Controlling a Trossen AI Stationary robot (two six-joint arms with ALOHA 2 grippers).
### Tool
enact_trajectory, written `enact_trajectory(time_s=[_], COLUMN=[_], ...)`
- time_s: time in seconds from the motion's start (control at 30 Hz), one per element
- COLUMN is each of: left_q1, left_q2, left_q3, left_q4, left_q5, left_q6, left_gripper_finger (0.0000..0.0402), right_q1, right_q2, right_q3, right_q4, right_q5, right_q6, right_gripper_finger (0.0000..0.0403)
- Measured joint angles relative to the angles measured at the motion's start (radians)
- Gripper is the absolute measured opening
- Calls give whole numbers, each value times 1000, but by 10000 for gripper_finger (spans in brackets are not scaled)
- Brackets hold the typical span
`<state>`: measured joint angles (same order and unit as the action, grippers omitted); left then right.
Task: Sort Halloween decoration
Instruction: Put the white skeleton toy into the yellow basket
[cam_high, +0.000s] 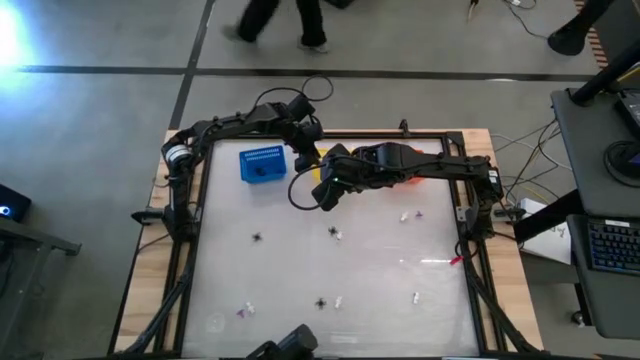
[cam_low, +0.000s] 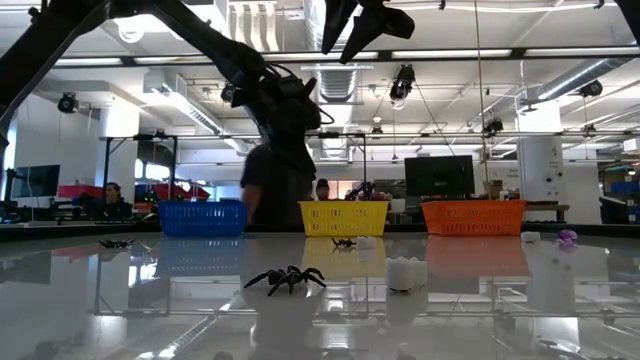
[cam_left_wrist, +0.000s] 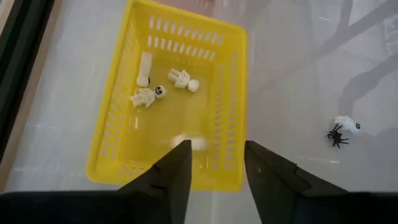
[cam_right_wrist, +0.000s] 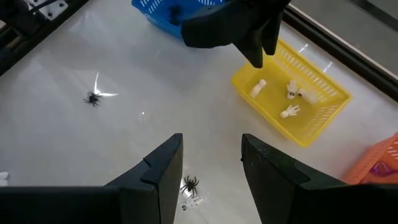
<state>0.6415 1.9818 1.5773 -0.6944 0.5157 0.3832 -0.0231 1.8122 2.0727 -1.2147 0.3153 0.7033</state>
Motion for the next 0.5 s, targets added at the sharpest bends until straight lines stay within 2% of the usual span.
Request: enact_trajectory(time_s=[0.27,0.4,0.5], left_q1=[0,-15,-21], left_q2=[-57,-165,-258], left_q3=[0,0,0], left_q4=[-163,-241,-283], left_q5=[9,43,32], left_q6=[45,80,83], left_gripper_finger=[139,131,124], right_q1=[1,-6,-8], right_q2=[0,0,1], right_q3=[0,0,-3], right_q4=[1,1,2], right_q5=[0,0,0], right_q6=[-7,-8,-8], right_gripper_finger=[155,155,155])
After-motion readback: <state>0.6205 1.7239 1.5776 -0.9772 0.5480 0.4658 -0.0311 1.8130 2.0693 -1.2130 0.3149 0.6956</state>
